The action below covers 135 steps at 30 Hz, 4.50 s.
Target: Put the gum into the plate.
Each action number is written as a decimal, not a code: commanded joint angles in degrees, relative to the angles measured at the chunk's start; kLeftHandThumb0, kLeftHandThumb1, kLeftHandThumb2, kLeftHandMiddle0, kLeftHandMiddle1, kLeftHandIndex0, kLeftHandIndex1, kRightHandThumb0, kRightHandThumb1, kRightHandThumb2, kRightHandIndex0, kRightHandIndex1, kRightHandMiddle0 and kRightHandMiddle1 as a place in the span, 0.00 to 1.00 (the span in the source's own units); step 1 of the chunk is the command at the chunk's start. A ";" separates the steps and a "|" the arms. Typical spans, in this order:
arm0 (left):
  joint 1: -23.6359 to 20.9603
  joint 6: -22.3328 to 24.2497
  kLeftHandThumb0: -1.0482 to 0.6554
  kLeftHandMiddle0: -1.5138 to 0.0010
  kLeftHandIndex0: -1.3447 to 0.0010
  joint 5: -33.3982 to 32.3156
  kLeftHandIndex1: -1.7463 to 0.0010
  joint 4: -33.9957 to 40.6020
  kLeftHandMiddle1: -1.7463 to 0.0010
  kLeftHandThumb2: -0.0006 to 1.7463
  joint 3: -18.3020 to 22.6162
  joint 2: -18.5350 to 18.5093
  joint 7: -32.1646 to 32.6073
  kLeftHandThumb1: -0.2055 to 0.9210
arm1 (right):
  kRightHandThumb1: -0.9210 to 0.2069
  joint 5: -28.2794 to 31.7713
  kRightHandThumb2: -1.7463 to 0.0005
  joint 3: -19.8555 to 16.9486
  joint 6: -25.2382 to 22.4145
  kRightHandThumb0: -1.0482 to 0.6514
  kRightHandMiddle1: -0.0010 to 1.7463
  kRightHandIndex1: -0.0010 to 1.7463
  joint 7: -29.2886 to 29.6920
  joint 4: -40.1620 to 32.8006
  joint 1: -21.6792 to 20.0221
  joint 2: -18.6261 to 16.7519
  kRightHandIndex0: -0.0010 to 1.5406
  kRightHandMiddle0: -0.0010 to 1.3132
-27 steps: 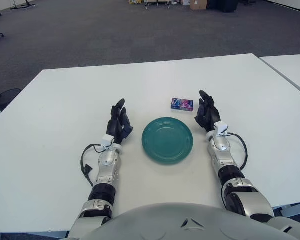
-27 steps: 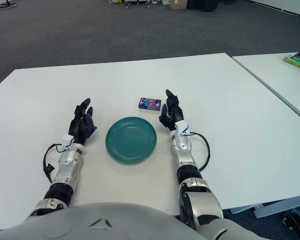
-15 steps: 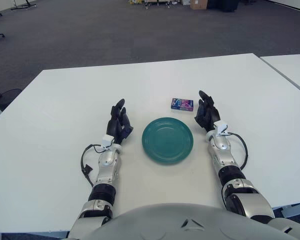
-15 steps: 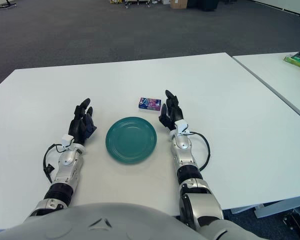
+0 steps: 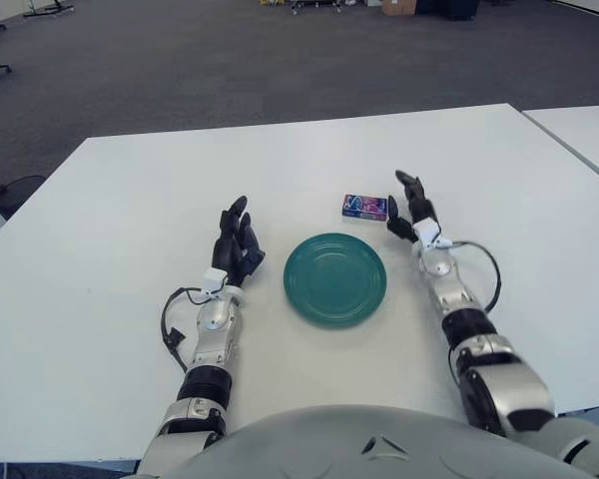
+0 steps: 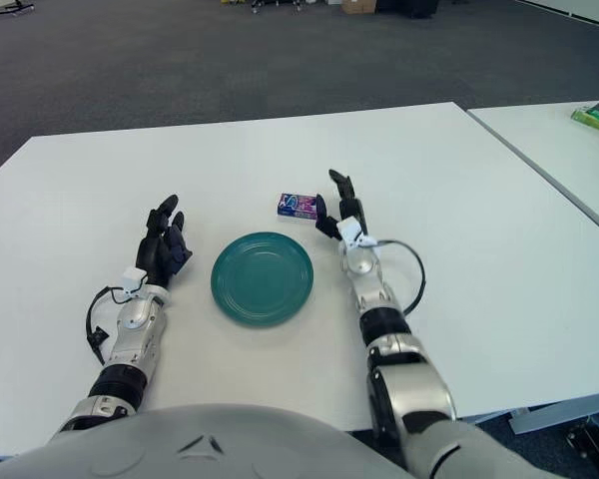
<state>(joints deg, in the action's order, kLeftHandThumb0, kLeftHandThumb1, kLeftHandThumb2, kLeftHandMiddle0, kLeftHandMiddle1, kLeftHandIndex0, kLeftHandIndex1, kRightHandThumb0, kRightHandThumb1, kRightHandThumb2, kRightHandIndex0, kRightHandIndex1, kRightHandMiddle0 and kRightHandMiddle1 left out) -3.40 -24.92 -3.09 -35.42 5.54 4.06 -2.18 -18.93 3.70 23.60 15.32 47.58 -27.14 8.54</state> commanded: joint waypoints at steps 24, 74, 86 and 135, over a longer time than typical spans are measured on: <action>3.65 0.54 0.10 0.88 1.00 0.14 0.72 -7.42 1.00 0.54 -1.30 3.63 1.47 1.00 | 0.00 -26.79 0.69 26.83 -8.04 0.18 0.33 0.00 15.26 26.80 -26.92 -1.53 0.15 0.00; 1.47 2.14 0.10 0.83 1.00 -1.17 0.64 -7.60 1.00 0.53 -0.11 4.57 1.16 1.00 | 0.00 -26.36 0.77 30.39 -18.82 0.24 0.32 0.02 4.07 32.54 -16.90 -1.07 0.26 0.00; 0.69 0.87 0.11 0.84 0.99 -0.99 0.64 -9.29 1.00 0.53 0.07 5.14 2.10 1.00 | 0.00 -35.45 0.66 39.41 -19.09 0.23 0.89 0.86 2.86 33.21 -18.42 1.78 0.39 0.15; 0.43 -0.61 0.12 0.82 0.99 -0.15 0.60 -11.43 1.00 0.51 0.33 5.48 4.71 1.00 | 0.00 -19.56 0.67 22.93 3.93 0.32 1.00 1.00 18.64 26.20 -32.73 4.46 0.62 0.58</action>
<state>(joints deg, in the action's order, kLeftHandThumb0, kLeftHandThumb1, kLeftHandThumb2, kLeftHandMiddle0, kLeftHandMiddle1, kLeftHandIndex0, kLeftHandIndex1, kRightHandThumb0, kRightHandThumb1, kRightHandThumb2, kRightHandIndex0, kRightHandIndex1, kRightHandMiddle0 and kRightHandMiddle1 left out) -7.88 -26.87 -1.76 -40.85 5.65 6.58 2.51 -38.76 26.79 26.13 32.57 74.64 -60.20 13.60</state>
